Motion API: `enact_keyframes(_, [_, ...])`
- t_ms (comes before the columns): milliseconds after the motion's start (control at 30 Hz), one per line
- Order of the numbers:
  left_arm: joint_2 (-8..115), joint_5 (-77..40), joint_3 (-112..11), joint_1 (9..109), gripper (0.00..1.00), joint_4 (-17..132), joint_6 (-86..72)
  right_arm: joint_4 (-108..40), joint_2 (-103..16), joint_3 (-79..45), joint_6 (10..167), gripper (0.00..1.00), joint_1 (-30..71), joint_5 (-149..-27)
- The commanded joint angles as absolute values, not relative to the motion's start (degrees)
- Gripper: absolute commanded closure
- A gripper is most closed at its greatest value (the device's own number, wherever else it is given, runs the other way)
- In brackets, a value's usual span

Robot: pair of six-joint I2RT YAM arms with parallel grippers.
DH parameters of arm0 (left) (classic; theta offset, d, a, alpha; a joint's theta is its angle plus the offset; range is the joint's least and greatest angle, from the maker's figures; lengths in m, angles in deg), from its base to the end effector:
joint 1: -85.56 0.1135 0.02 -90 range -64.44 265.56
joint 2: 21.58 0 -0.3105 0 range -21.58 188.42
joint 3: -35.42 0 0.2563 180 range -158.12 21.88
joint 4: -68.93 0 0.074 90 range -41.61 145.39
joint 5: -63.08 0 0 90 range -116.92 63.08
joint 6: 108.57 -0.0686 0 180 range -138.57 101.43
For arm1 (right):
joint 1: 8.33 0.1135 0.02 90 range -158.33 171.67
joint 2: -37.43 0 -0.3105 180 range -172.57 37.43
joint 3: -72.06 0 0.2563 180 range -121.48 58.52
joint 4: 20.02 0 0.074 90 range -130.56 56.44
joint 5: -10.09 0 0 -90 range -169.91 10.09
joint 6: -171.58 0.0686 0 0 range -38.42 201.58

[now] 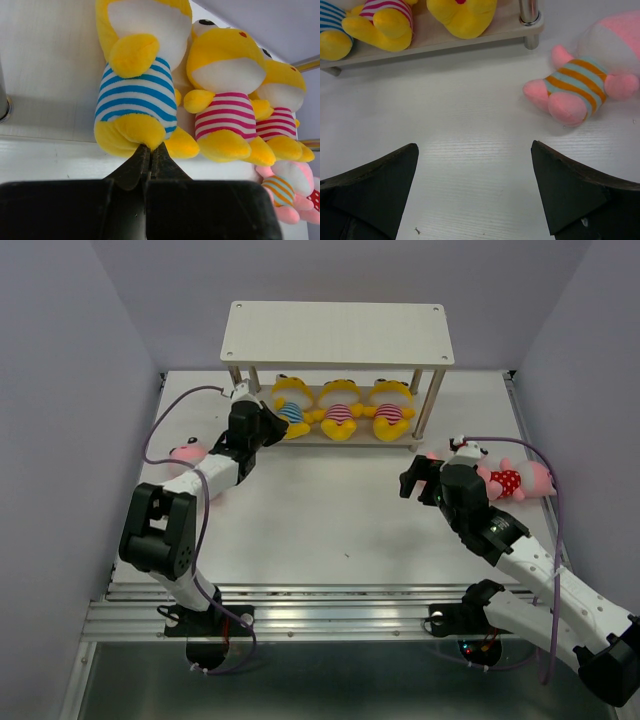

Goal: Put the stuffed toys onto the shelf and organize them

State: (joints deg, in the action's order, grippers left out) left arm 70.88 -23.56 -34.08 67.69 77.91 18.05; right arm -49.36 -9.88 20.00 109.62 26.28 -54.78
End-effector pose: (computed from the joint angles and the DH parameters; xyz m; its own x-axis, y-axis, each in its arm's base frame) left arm 0.3867 -0.1289 0.2893 -0.3996 -0.4968 -0.7704 0.1522 0.7928 -0.5902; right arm 0.1718 0.0832 0.3063 -0.3946 0.2448 -0.8856 -0.0124 0.9624 0.2715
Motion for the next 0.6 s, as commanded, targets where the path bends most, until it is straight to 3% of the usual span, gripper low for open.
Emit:
enact_keyframes(0, [70.5,-25.3,-37.0,68.1,1.00,79.8,18.0,-46.1,-8.9,17.6,108.5,0.00,26.7,-53.5])
enact_keyframes(200, [71.8,-24.8,-38.1,68.2,1.00,78.4,17.9,-47.3,-8.6,17.1,107.2,0.00,26.7,-52.9])
enact_keyframes(333, [72.3,-24.1,-38.4,68.2,0.86,77.4,18.4,-47.5,-8.5,16.8,106.7,0.00,26.7,-53.0])
enact_keyframes(467, [70.8,-24.5,-37.3,68.2,0.83,77.1,18.7,-47.5,-8.2,16.9,106.4,0.00,26.7,-52.8])
enact_keyframes(567, [70.1,-26.0,-36.4,68.2,0.74,77.3,18.4,-47.7,-7.9,16.7,106.2,0.00,26.7,-52.9])
